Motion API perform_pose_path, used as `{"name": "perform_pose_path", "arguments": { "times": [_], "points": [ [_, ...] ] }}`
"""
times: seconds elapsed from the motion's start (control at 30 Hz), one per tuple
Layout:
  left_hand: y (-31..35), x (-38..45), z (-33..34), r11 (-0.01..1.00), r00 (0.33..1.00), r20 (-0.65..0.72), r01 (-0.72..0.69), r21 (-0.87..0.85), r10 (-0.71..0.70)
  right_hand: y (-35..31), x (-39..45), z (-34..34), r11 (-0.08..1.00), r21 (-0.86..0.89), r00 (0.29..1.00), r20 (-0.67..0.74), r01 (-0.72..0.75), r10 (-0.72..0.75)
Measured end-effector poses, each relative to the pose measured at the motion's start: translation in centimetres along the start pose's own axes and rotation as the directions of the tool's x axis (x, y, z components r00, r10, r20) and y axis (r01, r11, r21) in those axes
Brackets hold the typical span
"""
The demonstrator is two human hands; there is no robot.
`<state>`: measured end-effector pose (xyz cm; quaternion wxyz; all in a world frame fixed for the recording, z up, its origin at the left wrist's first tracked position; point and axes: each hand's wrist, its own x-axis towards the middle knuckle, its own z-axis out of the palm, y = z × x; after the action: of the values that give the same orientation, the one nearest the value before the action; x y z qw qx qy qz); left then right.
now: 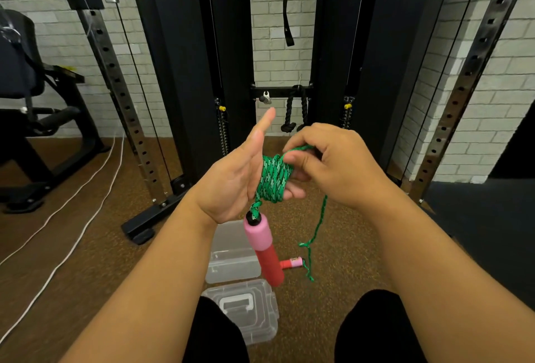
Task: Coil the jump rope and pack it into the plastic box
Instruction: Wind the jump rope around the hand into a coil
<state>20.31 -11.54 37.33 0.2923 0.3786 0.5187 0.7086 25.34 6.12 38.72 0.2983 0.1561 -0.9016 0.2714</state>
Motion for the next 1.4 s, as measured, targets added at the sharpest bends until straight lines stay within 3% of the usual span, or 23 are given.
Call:
{"name": "perform_pose_path", "arguments": {
  "times": [0.13,0.43,0.67,0.83,1.07,1.17,1.4],
  "points": [
    [0.8,-0.1,0.2,0.998,0.996,0.087,0.004,-0.065,0.001,1.0,0.1,0.6,0.988,0.112,0.991,-0.069,-0.102,0.110],
    [1.8,0.2,0.2,0.991,0.992,0.043,-0.120,-0.053,0.123,1.5,-2.0,3.4,0.971,0.160,0.984,0.041,-0.180,0.176],
    [1.5,0.5,0.0,0.978,0.973,-0.105,-0.198,0.072,0.204,1.3,-2.6,3.9,1.000,0.017,0.986,0.162,-0.026,0.022],
    [1.1,0.4,-0.4,0.960,0.967,-0.181,-0.131,0.249,0.179,0.7,-2.5,2.9,0.992,-0.083,0.961,0.265,0.099,-0.074],
    [-0.1,0.5,-0.6,0.953,0.974,-0.205,-0.035,0.300,0.101,-0.2,-0.9,0.2,0.999,0.008,0.995,0.095,0.034,-0.035],
    [0.2,0.5,-0.2,0.986,0.992,-0.124,-0.002,0.168,0.024,0.0,-0.4,-0.3,0.998,0.058,1.000,0.026,-0.005,0.004],
    [1.0,0.2,-0.2,1.000,0.999,0.038,0.009,-0.022,-0.008,1.2,-0.4,0.7,0.959,0.261,0.985,-0.099,-0.113,0.143]
  ]
}}
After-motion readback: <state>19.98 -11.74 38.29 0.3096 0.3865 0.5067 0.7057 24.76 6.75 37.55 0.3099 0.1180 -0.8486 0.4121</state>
